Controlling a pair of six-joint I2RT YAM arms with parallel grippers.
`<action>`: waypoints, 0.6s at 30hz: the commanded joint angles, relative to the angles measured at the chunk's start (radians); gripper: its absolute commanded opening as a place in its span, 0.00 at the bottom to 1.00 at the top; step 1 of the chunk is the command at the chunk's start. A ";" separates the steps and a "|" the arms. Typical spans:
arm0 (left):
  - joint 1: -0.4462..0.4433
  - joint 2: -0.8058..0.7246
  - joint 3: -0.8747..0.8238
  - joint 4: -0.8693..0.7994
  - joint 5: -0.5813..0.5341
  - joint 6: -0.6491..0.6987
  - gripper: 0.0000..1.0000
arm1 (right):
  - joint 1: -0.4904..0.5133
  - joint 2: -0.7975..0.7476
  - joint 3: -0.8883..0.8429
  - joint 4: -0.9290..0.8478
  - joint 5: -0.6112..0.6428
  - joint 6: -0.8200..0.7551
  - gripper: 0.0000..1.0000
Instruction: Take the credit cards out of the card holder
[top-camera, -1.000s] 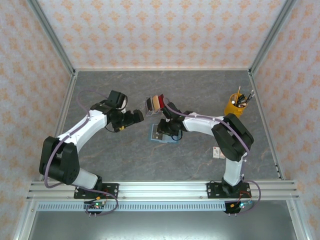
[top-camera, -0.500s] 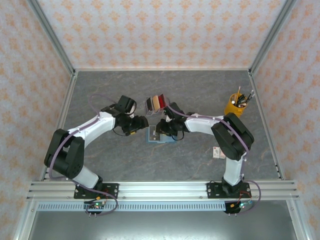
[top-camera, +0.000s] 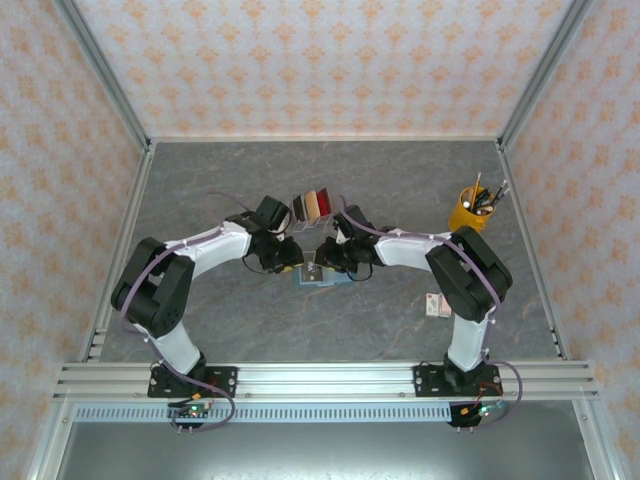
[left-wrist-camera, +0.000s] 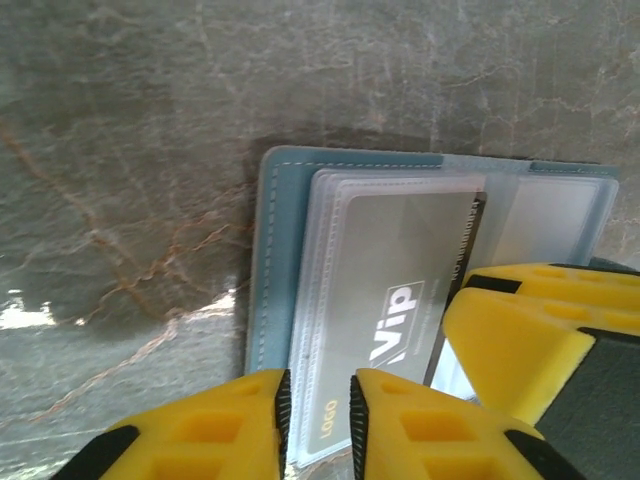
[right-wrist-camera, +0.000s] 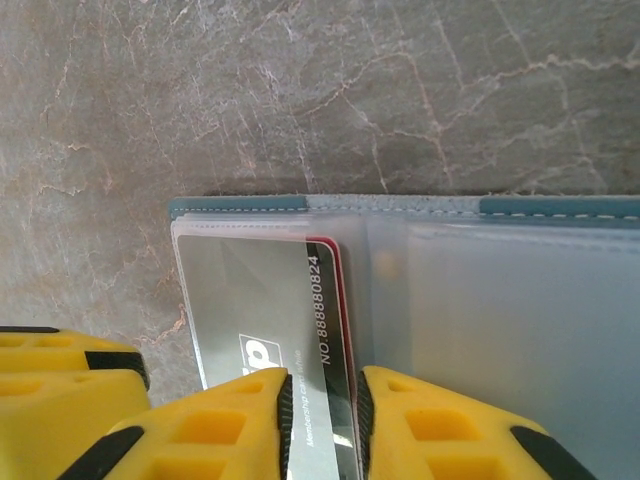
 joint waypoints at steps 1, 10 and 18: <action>-0.009 0.018 0.038 0.017 -0.007 -0.006 0.23 | -0.005 -0.046 -0.017 0.011 -0.004 0.010 0.25; -0.012 0.059 0.044 0.025 -0.004 -0.013 0.17 | -0.009 -0.066 0.008 -0.080 0.044 -0.042 0.24; -0.014 0.091 0.047 0.020 -0.007 -0.022 0.14 | -0.009 -0.021 0.023 -0.090 0.019 -0.045 0.20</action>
